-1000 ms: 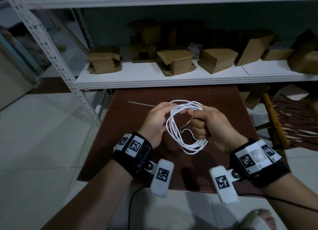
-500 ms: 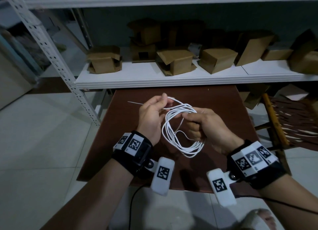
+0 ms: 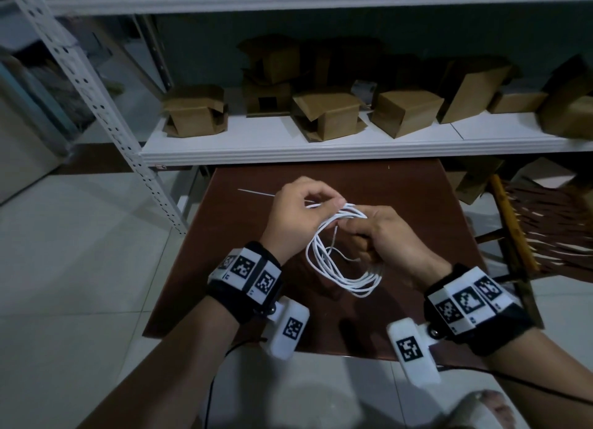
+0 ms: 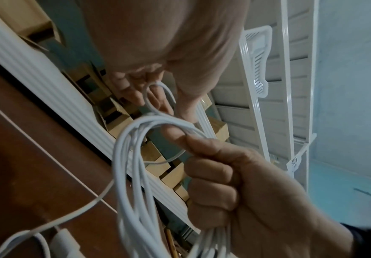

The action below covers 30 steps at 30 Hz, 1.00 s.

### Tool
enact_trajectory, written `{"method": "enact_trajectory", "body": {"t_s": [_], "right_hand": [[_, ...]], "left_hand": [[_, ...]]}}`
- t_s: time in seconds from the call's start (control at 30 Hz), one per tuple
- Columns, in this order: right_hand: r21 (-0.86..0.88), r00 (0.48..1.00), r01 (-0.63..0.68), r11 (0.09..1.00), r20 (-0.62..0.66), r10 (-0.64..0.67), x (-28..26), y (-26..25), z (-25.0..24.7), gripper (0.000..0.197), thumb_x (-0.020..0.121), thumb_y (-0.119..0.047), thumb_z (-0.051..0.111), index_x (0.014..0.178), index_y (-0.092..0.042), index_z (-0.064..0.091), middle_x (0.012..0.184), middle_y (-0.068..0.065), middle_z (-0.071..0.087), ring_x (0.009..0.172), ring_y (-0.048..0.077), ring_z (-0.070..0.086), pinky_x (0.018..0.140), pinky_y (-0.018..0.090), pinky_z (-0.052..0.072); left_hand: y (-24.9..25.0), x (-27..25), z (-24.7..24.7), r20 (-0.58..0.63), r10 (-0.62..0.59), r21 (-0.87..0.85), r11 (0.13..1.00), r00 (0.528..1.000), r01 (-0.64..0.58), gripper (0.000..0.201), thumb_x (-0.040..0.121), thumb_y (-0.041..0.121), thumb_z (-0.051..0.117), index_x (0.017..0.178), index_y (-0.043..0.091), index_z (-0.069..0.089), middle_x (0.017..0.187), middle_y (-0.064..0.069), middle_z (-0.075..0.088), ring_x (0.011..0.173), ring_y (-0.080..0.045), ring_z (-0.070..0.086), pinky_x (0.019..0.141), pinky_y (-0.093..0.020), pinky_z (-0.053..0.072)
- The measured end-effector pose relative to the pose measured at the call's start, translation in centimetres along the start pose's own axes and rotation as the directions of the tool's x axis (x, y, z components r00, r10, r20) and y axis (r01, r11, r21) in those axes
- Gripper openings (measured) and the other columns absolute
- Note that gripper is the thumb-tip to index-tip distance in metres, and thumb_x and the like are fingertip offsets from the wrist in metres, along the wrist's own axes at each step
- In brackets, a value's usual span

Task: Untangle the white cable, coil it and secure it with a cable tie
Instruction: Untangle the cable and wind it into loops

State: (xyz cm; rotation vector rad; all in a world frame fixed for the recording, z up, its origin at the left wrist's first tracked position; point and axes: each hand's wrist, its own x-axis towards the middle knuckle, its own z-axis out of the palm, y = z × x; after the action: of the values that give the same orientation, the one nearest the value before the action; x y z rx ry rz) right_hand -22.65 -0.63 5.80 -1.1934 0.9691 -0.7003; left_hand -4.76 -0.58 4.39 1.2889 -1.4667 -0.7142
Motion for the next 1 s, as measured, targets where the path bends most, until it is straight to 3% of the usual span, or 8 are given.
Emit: {"method": "enact_trajectory", "body": {"t_s": [0.1,0.23,0.3,0.43,0.57,0.77,0.87,1.0], "right_hand": [[-0.074,0.999,0.027,0.997,-0.021,-0.029,0.1,0.2,0.3,0.024,0.102,-0.003,0.056,0.091,-0.008,0.076,0.058,0.006,0.029,0.046,0.013,0.019,0.043,0.026,0.012],[-0.106,0.999,0.029,0.994,-0.016,-0.031,0.1,0.1,0.6,0.031,0.101,-0.004,0.059,0.076,-0.017,0.075,0.055,0.006,0.032,0.045,0.013,0.022,0.042,0.024,0.014],[-0.104,0.999,0.025,0.994,-0.025,-0.028,0.1,0.0,0.5,0.023,0.101,-0.005,0.06,0.082,-0.006,0.073,0.054,0.005,0.033,0.043,0.013,0.023,0.041,0.021,0.015],[-0.039,0.996,0.026,0.999,-0.08,-0.029,0.1,-0.1,0.1,0.017,0.102,-0.004,0.057,0.098,0.001,0.072,0.05,0.0,0.033,0.039,0.009,0.022,0.043,0.022,0.013],[0.102,0.987,0.052,0.993,-0.157,-0.036,0.3,-0.4,-0.6,0.02,0.104,-0.003,0.052,0.102,0.003,0.071,0.051,-0.003,0.028,0.041,0.008,0.019,0.042,0.02,0.012],[0.268,0.976,0.115,0.956,-0.211,-0.058,0.6,-0.7,-1.6,0.023,0.105,-0.008,0.048,0.103,-0.002,0.07,0.052,-0.007,0.021,0.042,0.008,0.015,0.048,0.026,0.008],[0.345,0.969,0.164,0.924,-0.234,-0.085,0.7,-1.1,-2.2,0.024,0.105,-0.009,0.046,0.108,0.0,0.068,0.052,-0.007,0.02,0.042,0.008,0.016,0.047,0.025,0.009],[0.393,0.955,0.219,0.893,-0.273,-0.114,0.8,-1.2,-2.6,0.025,0.104,-0.01,0.046,0.103,-0.002,0.07,0.052,-0.007,0.019,0.042,0.008,0.015,0.048,0.026,0.009]], "left_hand": [[-0.2,0.0,0.2,0.053,-0.044,-0.07,0.996,0.998,0.048,0.016,0.084,0.028,0.082,0.086,0.012,0.084,0.077,-0.001,0.077,0.07,-0.013,0.071,0.073,-0.04,0.059],[-0.4,0.2,0.1,0.018,0.024,0.052,0.998,1.0,-0.025,0.013,0.09,0.022,0.073,0.085,0.011,0.079,0.081,0.004,0.073,0.071,-0.011,0.068,0.069,-0.03,0.051],[-0.3,0.2,0.1,-0.065,-0.005,0.019,1.0,0.998,0.006,0.014,0.099,0.014,0.066,0.088,0.011,0.074,0.084,0.004,0.072,0.074,-0.006,0.066,0.074,-0.026,0.053],[0.8,1.1,-0.7,-0.214,-0.378,-0.416,0.87,0.901,0.266,0.026,0.111,0.009,0.045,0.091,0.014,0.062,0.083,-0.001,0.068,0.066,-0.005,0.062,0.065,-0.02,0.05],[0.9,1.6,-2.3,-0.199,-0.588,-0.7,0.645,0.784,0.306,0.019,0.109,0.016,0.049,0.092,0.016,0.057,0.066,0.002,0.061,0.059,-0.013,0.059,0.061,-0.025,0.049],[-0.4,1.5,-2.5,-0.276,-0.643,-0.573,0.706,0.714,0.415,0.012,0.103,0.017,0.065,0.097,0.007,0.061,0.064,0.0,0.053,0.045,-0.005,0.062,0.045,-0.017,0.04],[-0.5,1.2,-2.9,-0.259,-0.694,-0.542,0.68,0.672,0.494,0.026,0.092,0.024,0.08,0.102,0.007,0.064,0.064,0.0,0.056,0.043,-0.006,0.056,0.041,-0.019,0.038],[-0.9,0.8,-2.3,-0.361,-0.622,-0.371,0.779,0.695,0.505,0.027,0.093,0.016,0.073,0.11,0.02,0.052,0.075,-0.002,0.064,0.049,-0.013,0.064,0.042,-0.022,0.034]]}}
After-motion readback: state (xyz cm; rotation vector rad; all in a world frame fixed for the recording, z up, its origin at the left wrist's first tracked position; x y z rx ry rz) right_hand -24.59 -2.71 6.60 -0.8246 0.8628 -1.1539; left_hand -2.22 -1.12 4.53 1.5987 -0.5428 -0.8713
